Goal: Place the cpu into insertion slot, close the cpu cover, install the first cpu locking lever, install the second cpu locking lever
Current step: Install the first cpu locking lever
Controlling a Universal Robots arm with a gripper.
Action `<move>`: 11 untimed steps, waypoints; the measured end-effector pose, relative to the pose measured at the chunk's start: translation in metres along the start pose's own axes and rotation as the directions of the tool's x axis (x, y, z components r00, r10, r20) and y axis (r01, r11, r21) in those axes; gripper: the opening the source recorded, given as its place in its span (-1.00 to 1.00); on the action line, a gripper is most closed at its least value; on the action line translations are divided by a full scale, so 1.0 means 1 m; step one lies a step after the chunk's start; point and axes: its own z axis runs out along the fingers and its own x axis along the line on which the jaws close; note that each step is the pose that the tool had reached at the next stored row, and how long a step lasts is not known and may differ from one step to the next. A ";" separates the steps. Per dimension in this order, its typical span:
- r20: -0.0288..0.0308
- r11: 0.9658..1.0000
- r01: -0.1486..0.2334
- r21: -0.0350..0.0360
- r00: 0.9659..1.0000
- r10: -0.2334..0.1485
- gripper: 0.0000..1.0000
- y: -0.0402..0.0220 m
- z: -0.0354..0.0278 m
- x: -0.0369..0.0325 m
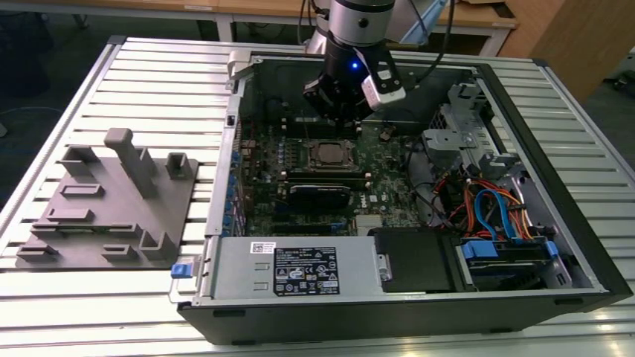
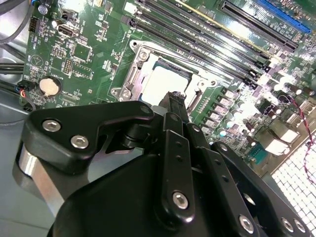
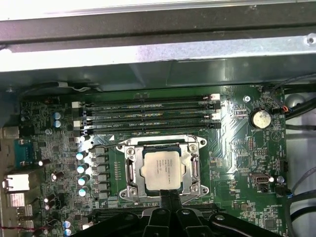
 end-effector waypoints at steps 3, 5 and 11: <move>0.001 1.000 0.025 0.000 1.000 -0.025 -0.79 0.0000 0.0000 0.0000; 0.001 1.000 0.025 0.000 1.000 -0.025 -0.79 0.0000 0.0000 0.0000; 0.001 1.000 0.026 -0.003 1.000 -0.026 -0.79 -0.0001 0.0000 0.0000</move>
